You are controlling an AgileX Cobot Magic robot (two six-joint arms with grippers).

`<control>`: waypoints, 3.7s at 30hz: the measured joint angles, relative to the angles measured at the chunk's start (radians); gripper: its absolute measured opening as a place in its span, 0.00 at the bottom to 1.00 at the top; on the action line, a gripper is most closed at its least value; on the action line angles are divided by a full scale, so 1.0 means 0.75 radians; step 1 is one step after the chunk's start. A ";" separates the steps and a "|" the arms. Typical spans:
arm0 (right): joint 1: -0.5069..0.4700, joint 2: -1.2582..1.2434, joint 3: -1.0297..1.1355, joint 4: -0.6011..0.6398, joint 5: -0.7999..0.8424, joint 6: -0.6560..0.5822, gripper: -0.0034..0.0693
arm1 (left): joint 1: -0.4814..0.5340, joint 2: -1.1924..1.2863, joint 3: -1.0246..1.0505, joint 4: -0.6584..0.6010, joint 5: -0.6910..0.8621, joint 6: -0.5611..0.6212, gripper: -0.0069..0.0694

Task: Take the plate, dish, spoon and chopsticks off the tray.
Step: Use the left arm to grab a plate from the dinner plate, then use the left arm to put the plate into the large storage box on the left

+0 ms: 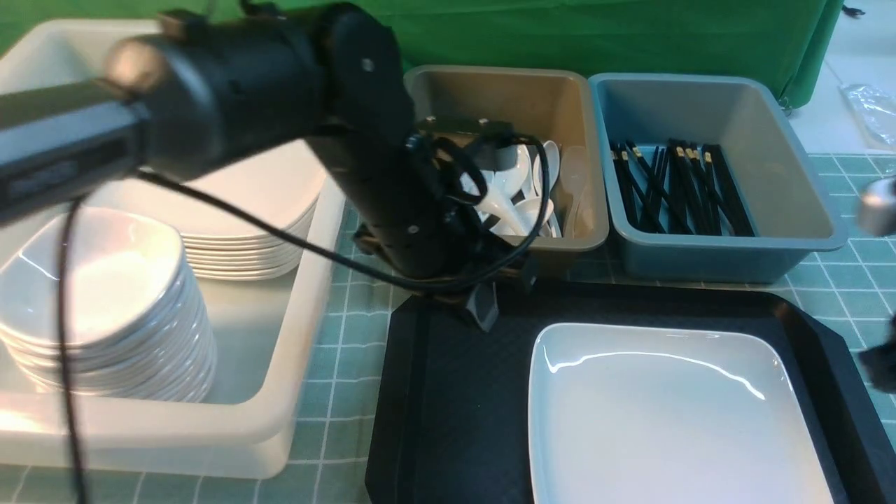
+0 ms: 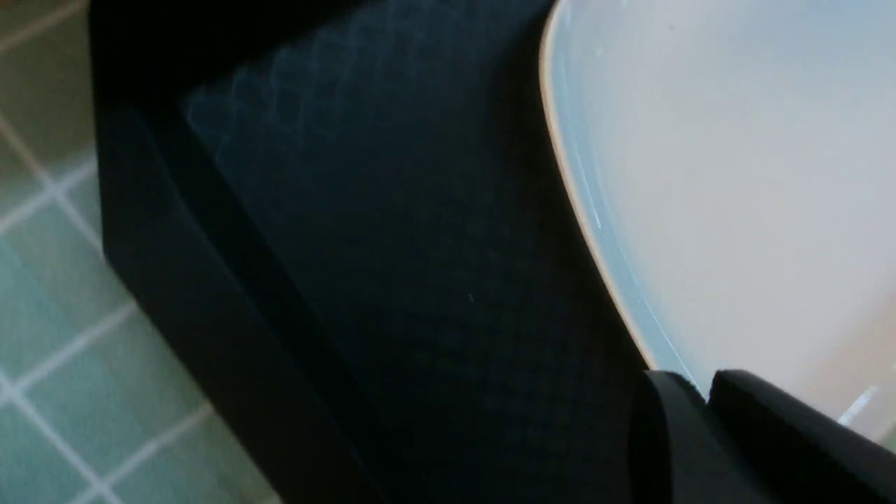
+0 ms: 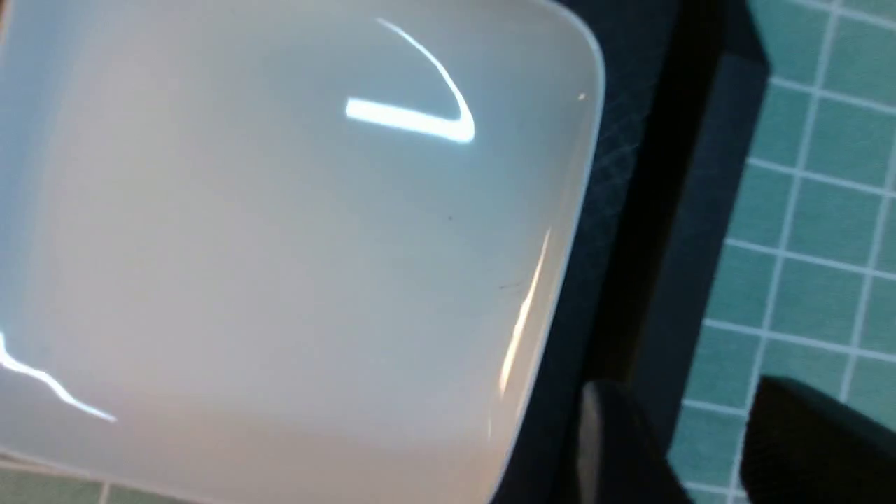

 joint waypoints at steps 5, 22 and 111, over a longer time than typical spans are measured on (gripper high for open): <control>0.000 -0.196 0.000 0.000 0.033 0.003 0.39 | 0.000 0.157 -0.106 0.001 -0.054 0.017 0.44; 0.000 -0.263 0.000 -0.011 0.033 0.003 0.39 | -0.077 0.466 -0.199 -0.135 -0.300 0.237 0.83; 0.000 -0.262 0.000 -0.080 -0.089 -0.009 0.39 | 1.345 -0.029 -0.843 -0.318 0.264 -0.039 0.13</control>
